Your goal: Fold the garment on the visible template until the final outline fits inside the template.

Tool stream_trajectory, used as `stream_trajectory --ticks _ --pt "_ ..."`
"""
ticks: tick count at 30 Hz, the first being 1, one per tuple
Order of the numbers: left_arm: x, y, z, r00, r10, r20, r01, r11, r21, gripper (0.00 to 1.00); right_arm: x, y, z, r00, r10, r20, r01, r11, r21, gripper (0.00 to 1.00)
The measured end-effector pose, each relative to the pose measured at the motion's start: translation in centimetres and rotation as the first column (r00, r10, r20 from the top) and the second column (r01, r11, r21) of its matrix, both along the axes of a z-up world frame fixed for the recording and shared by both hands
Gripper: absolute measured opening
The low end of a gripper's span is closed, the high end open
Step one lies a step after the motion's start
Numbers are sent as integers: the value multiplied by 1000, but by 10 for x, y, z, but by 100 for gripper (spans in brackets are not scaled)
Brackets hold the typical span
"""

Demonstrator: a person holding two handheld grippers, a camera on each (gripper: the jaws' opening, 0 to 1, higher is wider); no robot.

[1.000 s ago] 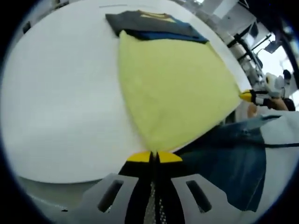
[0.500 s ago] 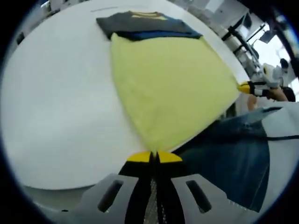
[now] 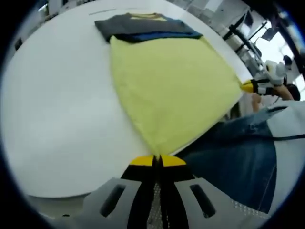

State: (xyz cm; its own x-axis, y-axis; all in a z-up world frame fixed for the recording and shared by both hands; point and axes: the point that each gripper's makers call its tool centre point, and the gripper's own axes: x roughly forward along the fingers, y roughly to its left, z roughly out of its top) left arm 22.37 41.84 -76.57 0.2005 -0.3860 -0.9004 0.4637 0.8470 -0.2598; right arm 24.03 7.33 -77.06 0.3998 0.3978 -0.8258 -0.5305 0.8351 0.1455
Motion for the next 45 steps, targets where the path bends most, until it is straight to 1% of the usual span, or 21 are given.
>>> stream_trajectory --ticks 3,9,12,16,18,23,29,31,34,45 --pt "0 0 0 1000 12 -5 -12 1000 -2 0 0 -1 0 1000 -4 -3 4 1000 11 4" --pt "1 1 0 998 67 -14 -67 998 -13 0 0 -1 0 999 -30 -13 31 1000 5 3" --pt "1 1 0 997 74 -15 -74 997 -13 0 0 0 0 1000 -23 -11 23 1000 -9 3" --pt "1 2 0 996 84 -25 -84 996 -6 0 2 1 2 1000 -24 -1 24 1000 -10 3" --pt "1 2 4 996 83 -22 -84 996 -9 0 3 1 8 999 -39 4 39 999 17 3" --pt "5 3 14 996 94 -13 -94 995 -27 0 5 -2 19 999 -49 15 48 998 47 3" --pt "11 3 26 996 94 12 -93 995 -32 0 3 2 28 999 -34 11 34 998 55 3" --pt "11 3 29 995 95 16 -94 995 -34 0 3 1 30 999 -36 10 35 998 60 3" --pt "11 4 31 995 92 25 -91 995 -33 0 4 1 36 999 -41 26 39 997 72 3" --pt "10 6 39 994 101 38 -100 994 -42 0 3 1 48 998 -51 37 47 994 102 3"
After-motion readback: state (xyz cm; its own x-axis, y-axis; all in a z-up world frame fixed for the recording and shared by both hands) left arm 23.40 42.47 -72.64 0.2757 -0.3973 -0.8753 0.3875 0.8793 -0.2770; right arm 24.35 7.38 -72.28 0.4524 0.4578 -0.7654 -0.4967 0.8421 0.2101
